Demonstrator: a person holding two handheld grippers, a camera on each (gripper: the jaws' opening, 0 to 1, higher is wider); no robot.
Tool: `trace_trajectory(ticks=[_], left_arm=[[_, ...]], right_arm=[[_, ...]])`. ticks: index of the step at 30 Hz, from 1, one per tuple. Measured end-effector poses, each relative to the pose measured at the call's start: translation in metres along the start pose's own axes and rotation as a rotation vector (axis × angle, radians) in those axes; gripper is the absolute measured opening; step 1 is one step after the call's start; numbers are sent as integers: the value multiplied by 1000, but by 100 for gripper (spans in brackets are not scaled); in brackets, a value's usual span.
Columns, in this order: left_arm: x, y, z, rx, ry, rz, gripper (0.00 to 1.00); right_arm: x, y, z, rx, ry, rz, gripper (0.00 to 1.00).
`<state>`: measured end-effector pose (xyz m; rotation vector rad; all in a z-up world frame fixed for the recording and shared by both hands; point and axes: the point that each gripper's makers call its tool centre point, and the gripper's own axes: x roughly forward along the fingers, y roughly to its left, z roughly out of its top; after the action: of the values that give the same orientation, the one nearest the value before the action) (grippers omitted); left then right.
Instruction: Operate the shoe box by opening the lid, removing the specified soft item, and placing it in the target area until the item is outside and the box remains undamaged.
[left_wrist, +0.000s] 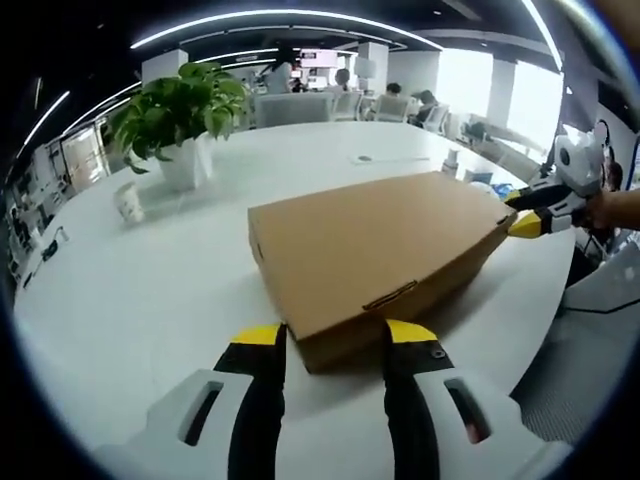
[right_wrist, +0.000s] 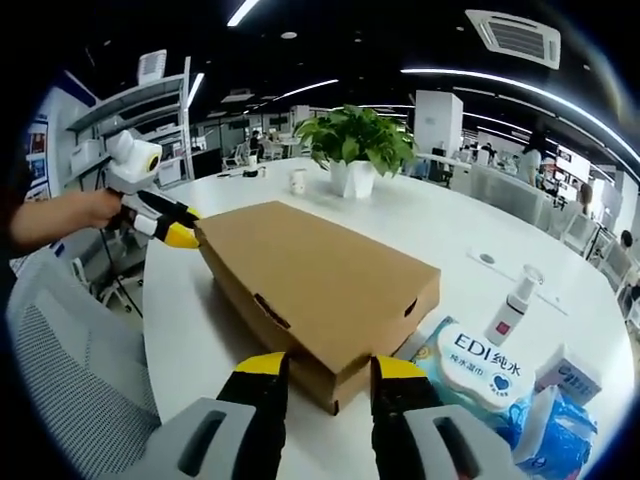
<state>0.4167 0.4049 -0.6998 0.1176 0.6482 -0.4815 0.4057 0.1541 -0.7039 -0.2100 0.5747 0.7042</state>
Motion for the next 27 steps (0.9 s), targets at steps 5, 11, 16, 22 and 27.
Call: trace_trajectory(ticks=[5, 11, 16, 22, 27], left_arm=[[2, 0, -3, -5, 6, -1, 37], [7, 1, -6, 0, 27, 2, 37], [11, 2, -9, 0, 40, 1, 37], [17, 5, -4, 5, 42, 0, 37], [22, 10, 0, 6, 42, -1, 37]], right_arm=[[3, 0, -4, 8, 10, -8, 29], [6, 0, -9, 6, 29, -13, 28], [10, -1, -12, 1, 38, -18, 28], [14, -5, -9, 6, 36, -26, 28], [20, -12, -5, 6, 38, -30, 28]])
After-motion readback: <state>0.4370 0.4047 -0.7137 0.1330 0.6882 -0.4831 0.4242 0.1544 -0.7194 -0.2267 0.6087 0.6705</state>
